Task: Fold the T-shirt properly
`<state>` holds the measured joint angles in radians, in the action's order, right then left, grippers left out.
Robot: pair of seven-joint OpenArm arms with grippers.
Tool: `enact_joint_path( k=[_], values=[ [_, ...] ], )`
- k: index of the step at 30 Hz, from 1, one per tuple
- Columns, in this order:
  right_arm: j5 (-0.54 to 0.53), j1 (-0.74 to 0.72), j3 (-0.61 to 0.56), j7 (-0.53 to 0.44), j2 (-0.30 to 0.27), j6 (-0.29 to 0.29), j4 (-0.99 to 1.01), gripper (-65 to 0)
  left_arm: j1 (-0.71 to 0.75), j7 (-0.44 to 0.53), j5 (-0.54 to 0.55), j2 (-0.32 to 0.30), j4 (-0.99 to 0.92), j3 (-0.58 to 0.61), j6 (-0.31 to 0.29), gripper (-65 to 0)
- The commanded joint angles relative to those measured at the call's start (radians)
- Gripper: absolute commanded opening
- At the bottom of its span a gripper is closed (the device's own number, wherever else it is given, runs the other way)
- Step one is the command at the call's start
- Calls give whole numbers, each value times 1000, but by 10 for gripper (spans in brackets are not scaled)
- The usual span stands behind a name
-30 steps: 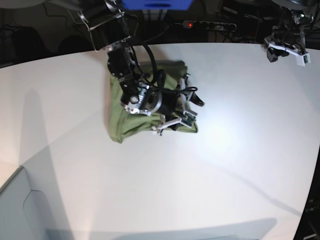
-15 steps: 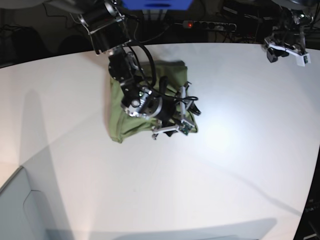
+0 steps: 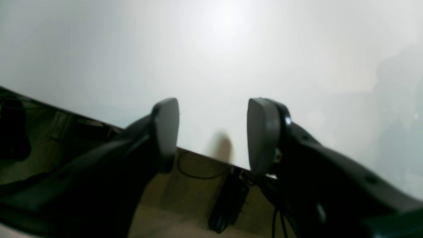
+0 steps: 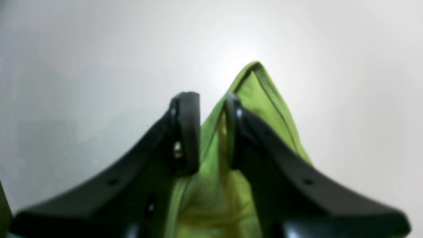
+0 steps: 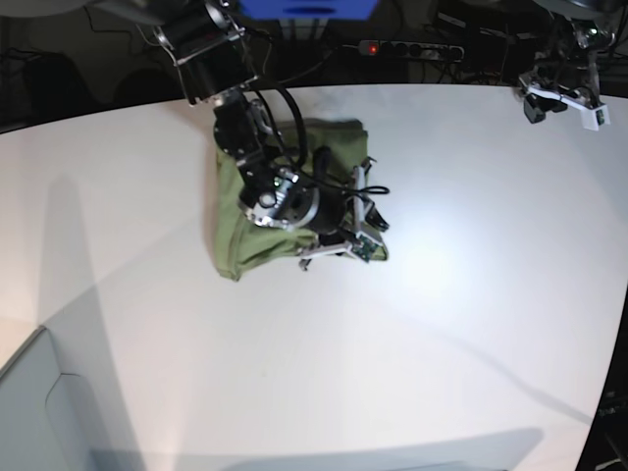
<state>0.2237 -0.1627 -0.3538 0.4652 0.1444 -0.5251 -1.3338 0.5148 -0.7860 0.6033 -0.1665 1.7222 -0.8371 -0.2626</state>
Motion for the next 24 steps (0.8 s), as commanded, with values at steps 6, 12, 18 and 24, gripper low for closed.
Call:
enact_joint_path(
  k=[6,12,18,24],
  values=[
    [-20,-7,-1,-23,13,7,-14,-643,5,17,10,-20,15,-8,4,-333],
    [-20,13,8,-23,13,7,-54,-643,5,17,10,-23,15,-8,4,-333],
    [-20,58,89,-23,13,7,-177,-643,-9,17,10,-25,15,-6,4,-333],
    [-16,90,108,36,13,7,-243,-633,-15,17,10,-25,15,-1,4,-333]
  ],
)
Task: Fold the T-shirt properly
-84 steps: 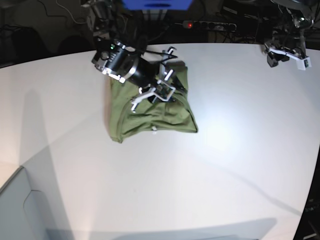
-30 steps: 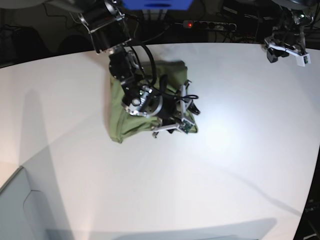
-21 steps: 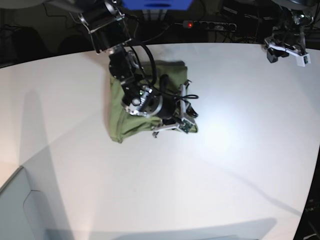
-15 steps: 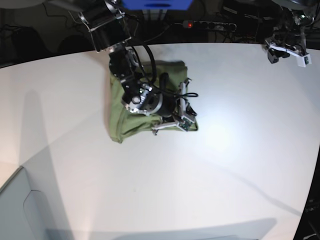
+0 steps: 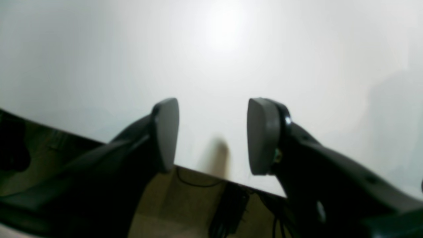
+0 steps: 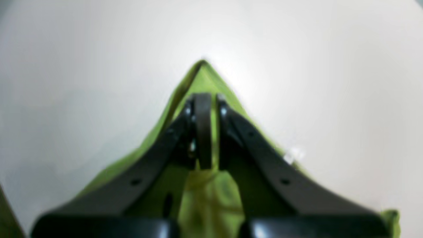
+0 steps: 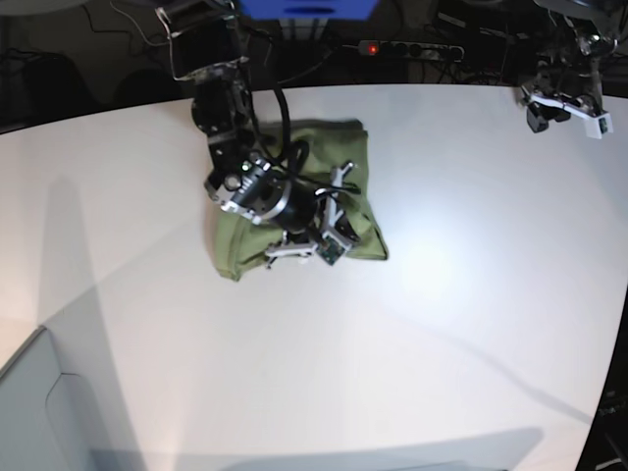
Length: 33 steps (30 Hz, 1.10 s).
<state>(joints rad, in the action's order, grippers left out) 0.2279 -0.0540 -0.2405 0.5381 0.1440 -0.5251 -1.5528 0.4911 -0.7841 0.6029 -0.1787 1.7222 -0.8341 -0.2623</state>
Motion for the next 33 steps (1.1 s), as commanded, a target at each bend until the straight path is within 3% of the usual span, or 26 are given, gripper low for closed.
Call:
enact_joint_path(
  k=[1,2,4,6,8,12,28,30,33],
  values=[
    [-20,-25,-23,15,13,10,-31,-611,8,15,10,-11,15,-3,4,-333],
    [-20,-43,-36,76,13,23,-34,-574,8,15,10,-11,15,-3,4,-333],
    [-22,-80,-75,158,13,105,-31,-479,8,15,10,-11,15,-3,4,-333],
    [-25,-97,-112,168,13,184,-33,-394,8,15,10,-12,15,-3,4,-333],
    [-25,-112,-152,168,13,225,-31,-356,8,15,10,-12,20,-7,4,-333],
    [-26,-142,-202,178,13,251,-1,-355,8,15,10,-14,22,-9,4,-333],
    [-28,-143,-297,168,13,251,105,-355,8,15,10,-12,17,-9,4,-333],
    [-28,-143,-293,168,13,251,113,-372,10,15,10,-12,17,-9,4,-333],
    [-28,-145,-293,168,13,251,130,-447,11,15,10,-12,17,-9,4,-333]
  ],
)
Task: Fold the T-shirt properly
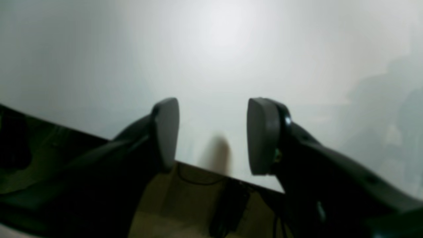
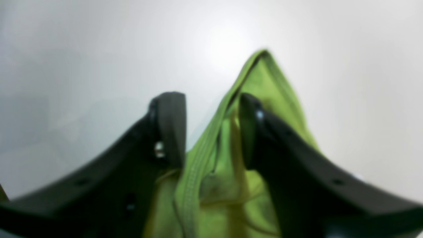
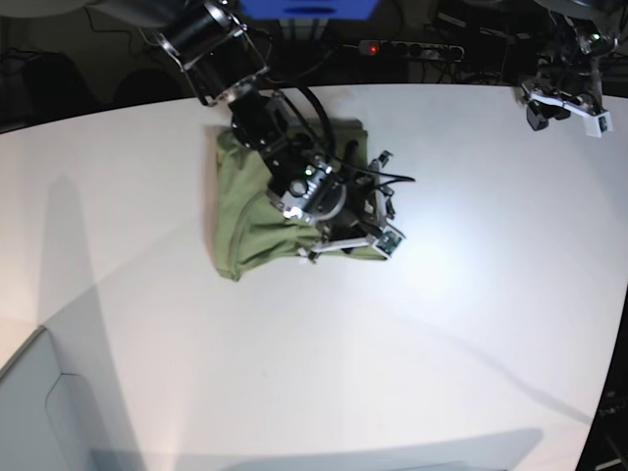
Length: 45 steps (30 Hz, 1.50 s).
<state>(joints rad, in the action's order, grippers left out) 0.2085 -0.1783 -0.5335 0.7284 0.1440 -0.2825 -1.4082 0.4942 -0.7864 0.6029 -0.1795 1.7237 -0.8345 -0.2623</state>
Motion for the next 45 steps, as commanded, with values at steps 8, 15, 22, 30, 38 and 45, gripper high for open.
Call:
enact_joint_path(
  k=[8,15,22,30,38,45],
  values=[
    [-8,-17,0,-22,13,9,-13,-614,7,17,10,-12,15,-9,4,-333],
    [-8,10,69,-23,13,10,-89,-647,7,17,10,-12,15,-9,4,-333],
    [-8,72,183,-23,13,10,-204,-648,5,17,10,-12,17,-7,4,-333],
    [-8,135,252,-137,13,2,-201,-646,5,17,10,-8,25,-3,4,-333],
    [-157,110,255,-329,13,4,-58,-648,11,17,10,-7,26,-10,4,-333],
    [-206,104,303,-412,13,9,-6,-648,28,17,12,-12,26,-12,4,-333]
  ],
)
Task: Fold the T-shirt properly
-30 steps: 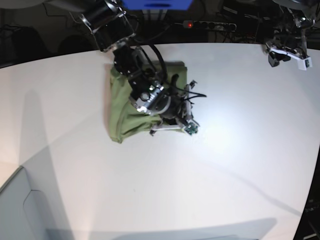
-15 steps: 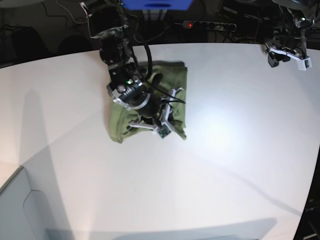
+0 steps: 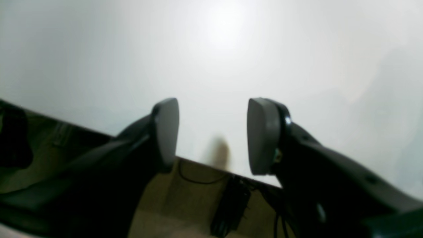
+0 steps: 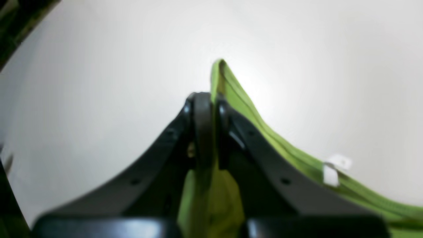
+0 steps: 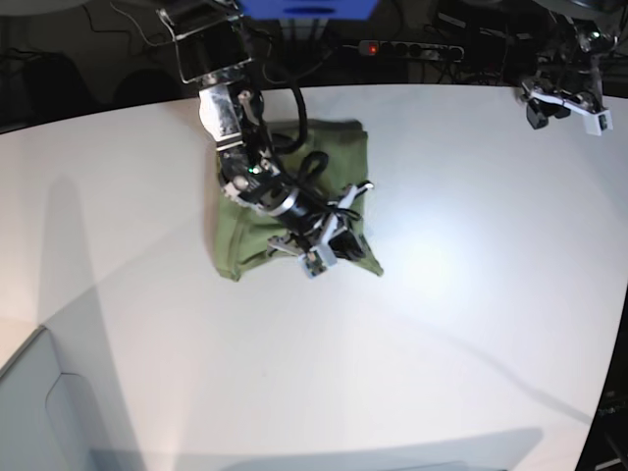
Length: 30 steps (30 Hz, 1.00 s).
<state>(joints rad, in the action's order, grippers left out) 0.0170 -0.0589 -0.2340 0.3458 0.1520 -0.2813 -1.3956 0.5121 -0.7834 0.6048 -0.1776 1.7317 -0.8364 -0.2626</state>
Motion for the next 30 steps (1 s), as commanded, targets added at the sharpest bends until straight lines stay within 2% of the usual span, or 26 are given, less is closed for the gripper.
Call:
enact_joint_path(
  k=[1,14,21,30],
  values=[
    [-15,-15,17,-27,5,7,-18,-648,10,14,10,-15,18,-10,4,-333],
    [-15,35,28,-34,5,9,-77,-648,-13,14,8,-15,18,-8,4,-333],
    [-15,20,38,-161,5,3,8,-647,-13,14,8,-15,18,-7,4,-333],
    [-15,-9,41,-222,4,7,43,-646,-13,14,8,-15,18,-8,4,-333]
  ],
)
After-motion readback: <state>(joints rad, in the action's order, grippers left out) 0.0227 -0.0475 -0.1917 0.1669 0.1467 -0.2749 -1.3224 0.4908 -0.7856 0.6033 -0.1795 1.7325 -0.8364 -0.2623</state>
